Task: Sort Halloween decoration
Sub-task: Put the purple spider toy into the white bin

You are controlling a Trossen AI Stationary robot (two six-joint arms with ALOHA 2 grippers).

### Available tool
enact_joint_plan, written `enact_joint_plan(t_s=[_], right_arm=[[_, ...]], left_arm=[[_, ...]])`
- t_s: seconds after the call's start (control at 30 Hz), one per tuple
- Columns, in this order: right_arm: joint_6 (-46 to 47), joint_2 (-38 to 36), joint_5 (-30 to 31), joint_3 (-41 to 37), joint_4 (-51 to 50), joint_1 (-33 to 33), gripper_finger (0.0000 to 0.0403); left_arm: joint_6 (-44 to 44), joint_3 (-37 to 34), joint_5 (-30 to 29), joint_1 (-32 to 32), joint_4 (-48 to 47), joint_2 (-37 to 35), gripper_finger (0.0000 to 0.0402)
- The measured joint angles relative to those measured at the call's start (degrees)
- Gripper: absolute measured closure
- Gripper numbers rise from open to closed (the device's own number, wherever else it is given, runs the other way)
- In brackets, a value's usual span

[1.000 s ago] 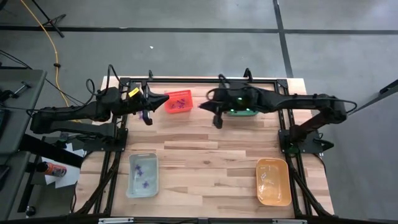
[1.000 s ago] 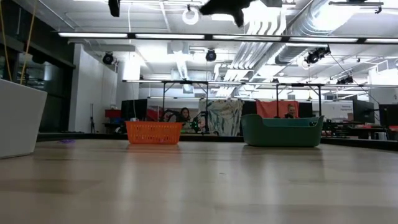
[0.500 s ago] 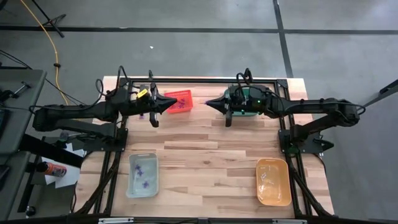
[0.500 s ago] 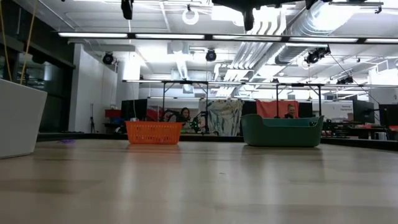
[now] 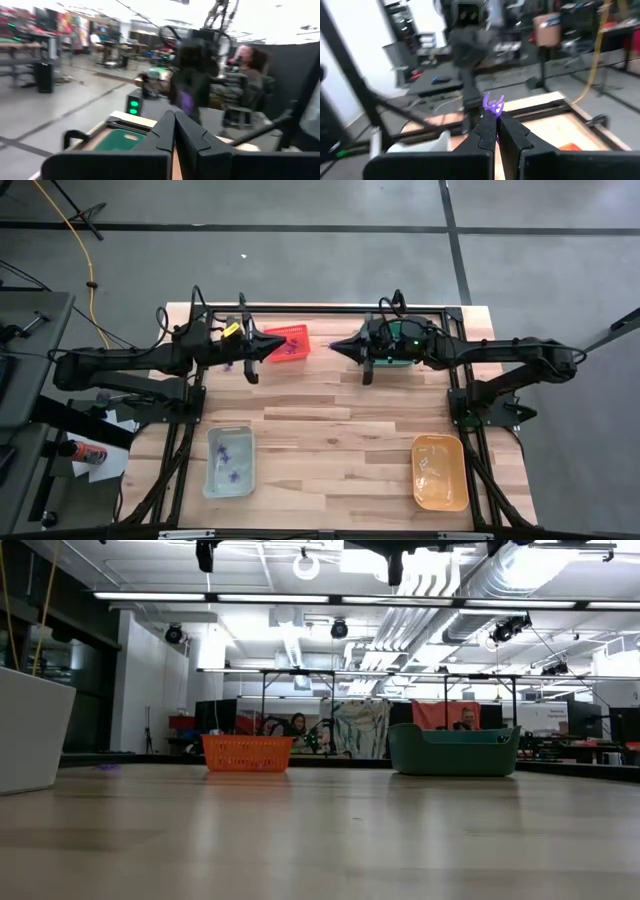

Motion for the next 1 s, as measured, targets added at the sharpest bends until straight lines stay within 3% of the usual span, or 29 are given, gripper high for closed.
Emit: enact_joint_plan(t_s=[0.17, 0.4, 0.67, 1.0], right_arm=[[-0.77, 7.5, -4.15, 0.01, 1.37, 2.91, 0.0403], [-2.56, 26.78, -4.58, 6.28, 12.26, 9.15, 0.0403], [-6.38, 47.39, -4.78, 24.12, 15.49, 12.81, 0.0403], [-4.91, 65.68, -11.99, 49.02, 10.94, 14.37, 0.0403]], left_arm=[[0.81, -0.01, -2.13, 2.55, -0.1, -0.88, 0.0401], [0.87, -0.02, -2.19, 5.68, 0.15, -3.14, 0.0401], [0.87, -0.02, -2.2, 6.35, 0.5, -3.37, 0.0401], [0.42, -0.02, -2.55, 6.35, 1.59, -3.38, 0.0401]])
